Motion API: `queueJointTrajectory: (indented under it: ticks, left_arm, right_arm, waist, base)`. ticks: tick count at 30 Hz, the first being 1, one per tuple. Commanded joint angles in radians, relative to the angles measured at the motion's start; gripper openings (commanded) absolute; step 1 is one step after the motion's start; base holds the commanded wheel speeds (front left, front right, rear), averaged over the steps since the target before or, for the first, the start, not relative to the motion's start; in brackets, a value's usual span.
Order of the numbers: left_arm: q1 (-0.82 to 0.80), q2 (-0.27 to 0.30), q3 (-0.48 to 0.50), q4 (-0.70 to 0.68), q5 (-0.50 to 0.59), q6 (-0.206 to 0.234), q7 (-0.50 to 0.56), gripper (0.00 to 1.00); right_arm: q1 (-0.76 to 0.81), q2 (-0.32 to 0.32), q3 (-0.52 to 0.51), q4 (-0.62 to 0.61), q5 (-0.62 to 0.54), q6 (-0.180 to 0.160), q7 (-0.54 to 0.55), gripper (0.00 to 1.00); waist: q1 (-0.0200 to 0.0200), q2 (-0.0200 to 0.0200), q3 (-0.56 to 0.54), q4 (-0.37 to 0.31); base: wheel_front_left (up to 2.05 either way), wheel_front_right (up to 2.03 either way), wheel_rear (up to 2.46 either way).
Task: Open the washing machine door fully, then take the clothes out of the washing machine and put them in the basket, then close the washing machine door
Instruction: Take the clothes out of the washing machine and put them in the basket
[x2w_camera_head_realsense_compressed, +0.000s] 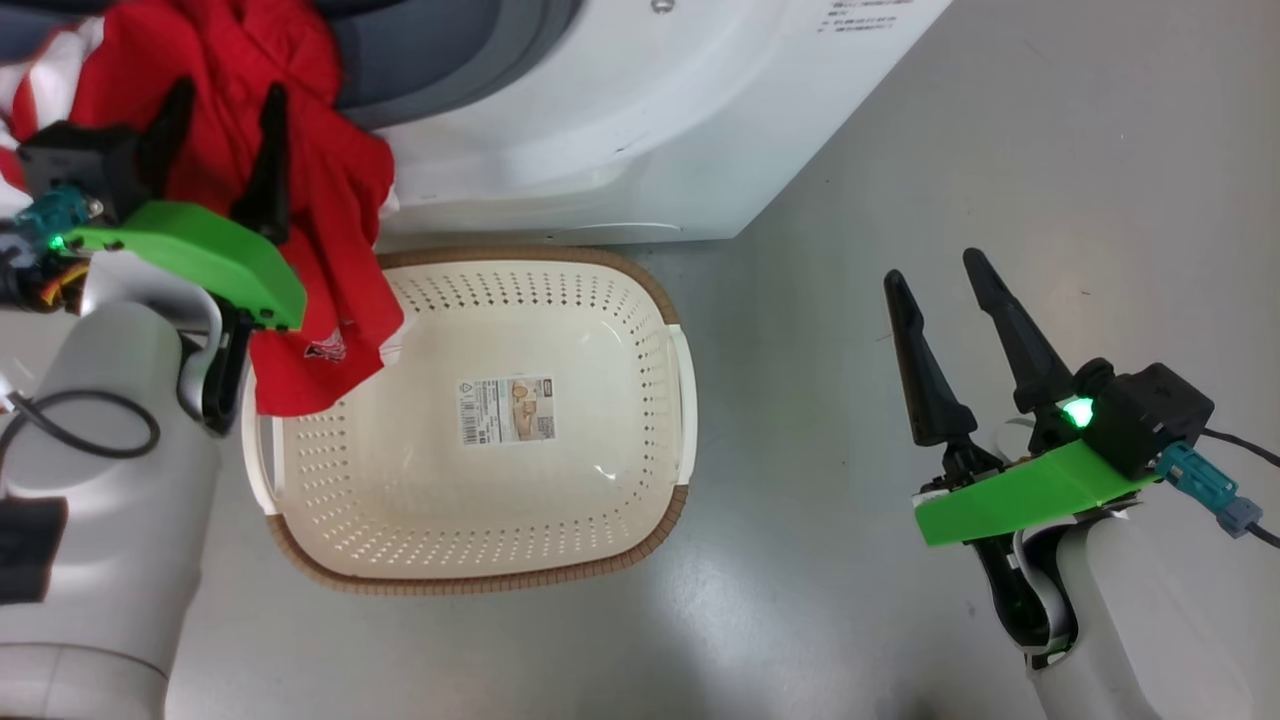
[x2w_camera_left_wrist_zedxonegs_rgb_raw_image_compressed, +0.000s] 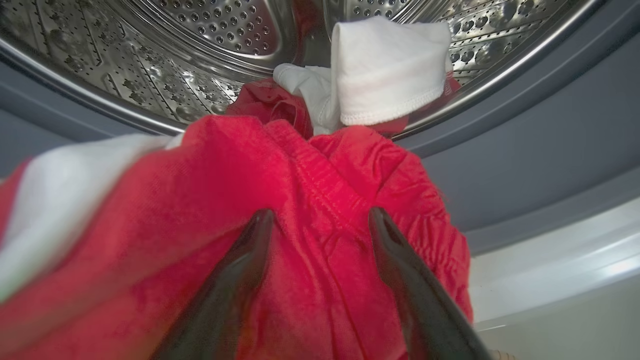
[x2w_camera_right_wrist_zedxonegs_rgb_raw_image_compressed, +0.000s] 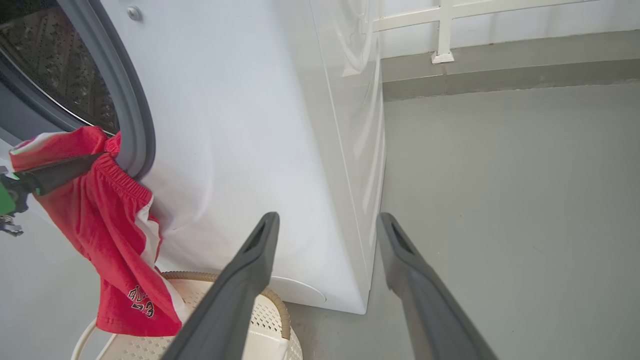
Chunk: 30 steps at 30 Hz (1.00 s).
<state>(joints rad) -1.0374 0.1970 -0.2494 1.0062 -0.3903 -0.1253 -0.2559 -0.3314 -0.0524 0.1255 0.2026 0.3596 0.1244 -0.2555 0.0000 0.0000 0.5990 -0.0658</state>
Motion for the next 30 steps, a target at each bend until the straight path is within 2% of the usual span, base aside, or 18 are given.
queueJointTrajectory:
  ticks: [1, 2, 4, 5, 6, 12, 15, 30]
  left_arm:
    - [-0.010, 0.046, -0.003, 0.017, -0.008, -0.005, -0.001, 0.79]
    - [-0.017, 0.048, -0.010, 0.028, -0.013, -0.005, -0.001, 0.49]
    - [-0.029, 0.051, -0.024, 0.049, -0.019, -0.005, -0.002, 0.27]
    - [-0.033, 0.052, -0.030, 0.057, -0.023, -0.005, -0.003, 0.11]
    - [-0.036, 0.052, -0.036, 0.063, -0.027, -0.005, -0.003, 0.00]
    - [-0.041, 0.053, -0.057, 0.069, -0.041, -0.005, -0.005, 0.00]
    - [-0.024, 0.057, -0.043, 0.026, -0.051, -0.005, -0.005, 0.00]
    - [0.307, 0.031, 0.099, -0.408, -0.024, -0.005, -0.006, 0.00]
  right_arm:
    - [0.007, 0.002, 0.023, -0.027, 0.003, 0.006, -0.006, 1.00]
    - [0.007, 0.002, 0.023, -0.027, 0.003, 0.006, -0.006, 1.00]
    - [0.006, 0.002, 0.021, -0.028, 0.004, 0.006, -0.006, 1.00]
    - [0.007, 0.002, 0.020, -0.029, 0.004, 0.006, -0.006, 1.00]
    - [0.007, 0.002, 0.018, -0.029, 0.004, 0.006, -0.006, 1.00]
    - [0.006, 0.002, 0.015, -0.030, 0.002, 0.006, -0.006, 1.00]
    - [0.006, 0.002, 0.014, -0.030, 0.001, 0.006, -0.006, 1.00]
    - [0.025, 0.002, 0.008, -0.027, -0.003, 0.006, -0.006, 1.00]
  waist:
    - [0.0000, 0.0000, 0.002, -0.003]
    - [0.0000, 0.0000, 0.003, -0.004]
    - [0.0000, 0.0000, 0.003, -0.005]
    - [0.0000, 0.0000, 0.003, -0.005]
    - [0.0000, 0.0000, 0.003, -0.004]
    - [0.0000, 0.0000, -0.001, 0.002]
    - [0.0000, 0.0000, -0.005, 0.006]
    - [0.0000, 0.0000, -0.032, 0.028]
  base:
    - [0.00, 0.00, 0.00]
    - [0.00, 0.00, 0.00]
    - [0.00, 0.00, 0.00]
    - [0.00, 0.00, 0.00]
    - [0.00, 0.00, 0.00]
    - [0.00, 0.00, 0.00]
    - [0.00, 0.00, 0.00]
    - [0.00, 0.00, 0.00]
